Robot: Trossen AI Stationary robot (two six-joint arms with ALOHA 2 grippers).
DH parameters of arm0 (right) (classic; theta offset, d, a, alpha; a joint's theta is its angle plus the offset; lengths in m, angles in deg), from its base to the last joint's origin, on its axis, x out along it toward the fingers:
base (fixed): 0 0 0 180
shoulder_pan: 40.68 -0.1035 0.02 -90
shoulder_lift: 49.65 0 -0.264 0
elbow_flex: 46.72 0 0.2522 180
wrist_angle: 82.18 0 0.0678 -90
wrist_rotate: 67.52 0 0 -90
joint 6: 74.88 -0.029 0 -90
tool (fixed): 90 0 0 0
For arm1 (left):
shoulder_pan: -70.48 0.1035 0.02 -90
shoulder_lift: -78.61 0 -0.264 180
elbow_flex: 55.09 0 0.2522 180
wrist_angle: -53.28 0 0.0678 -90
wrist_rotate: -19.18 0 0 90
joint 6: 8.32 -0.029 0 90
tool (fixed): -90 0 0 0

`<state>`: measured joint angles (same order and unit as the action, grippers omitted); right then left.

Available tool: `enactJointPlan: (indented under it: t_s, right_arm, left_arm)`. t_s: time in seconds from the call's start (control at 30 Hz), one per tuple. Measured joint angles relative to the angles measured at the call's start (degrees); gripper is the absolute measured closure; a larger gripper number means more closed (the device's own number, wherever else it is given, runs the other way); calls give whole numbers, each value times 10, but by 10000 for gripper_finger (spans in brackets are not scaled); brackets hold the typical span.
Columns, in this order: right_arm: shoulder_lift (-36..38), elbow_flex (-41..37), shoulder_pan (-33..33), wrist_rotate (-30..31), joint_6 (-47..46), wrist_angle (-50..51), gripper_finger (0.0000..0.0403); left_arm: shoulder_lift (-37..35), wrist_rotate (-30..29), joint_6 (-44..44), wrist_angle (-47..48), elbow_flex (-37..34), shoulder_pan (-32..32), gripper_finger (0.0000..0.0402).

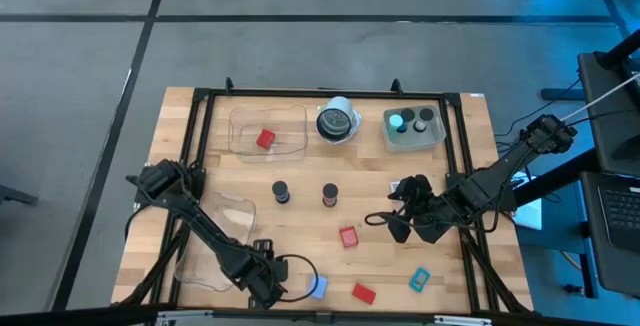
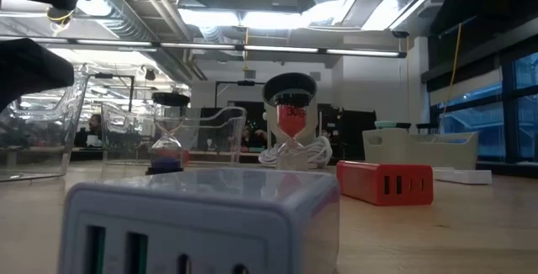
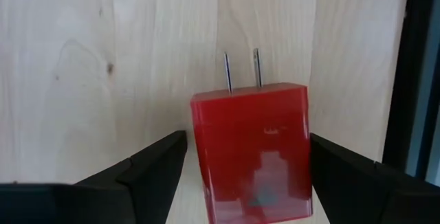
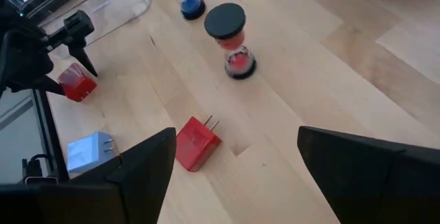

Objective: Pick & Place Office items
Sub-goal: Put the left red charger adapter into the top transparent bin

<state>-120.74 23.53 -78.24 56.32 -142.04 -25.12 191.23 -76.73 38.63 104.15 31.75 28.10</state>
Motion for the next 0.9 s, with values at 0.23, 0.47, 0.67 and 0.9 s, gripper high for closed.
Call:
enactJointPlan:
  t_s: [0.23, 0.47, 0.67, 0.9]
  right_arm:
    - [0, 0, 0, 1, 3, 0, 97]
    - [0, 0, 0, 2, 3, 0, 97]
    - [0, 0, 0, 2, 1, 0, 97]
    - [0, 0, 0, 0, -1, 0, 97]
  left_arm:
    - [-1, 36, 18, 31, 14, 24, 172]
    - [-3, 12, 12, 109, 76, 44, 193]
    - [-32, -94, -21, 237, 157, 59, 193]
    - [-125, -308, -8, 429, 194, 111, 193]
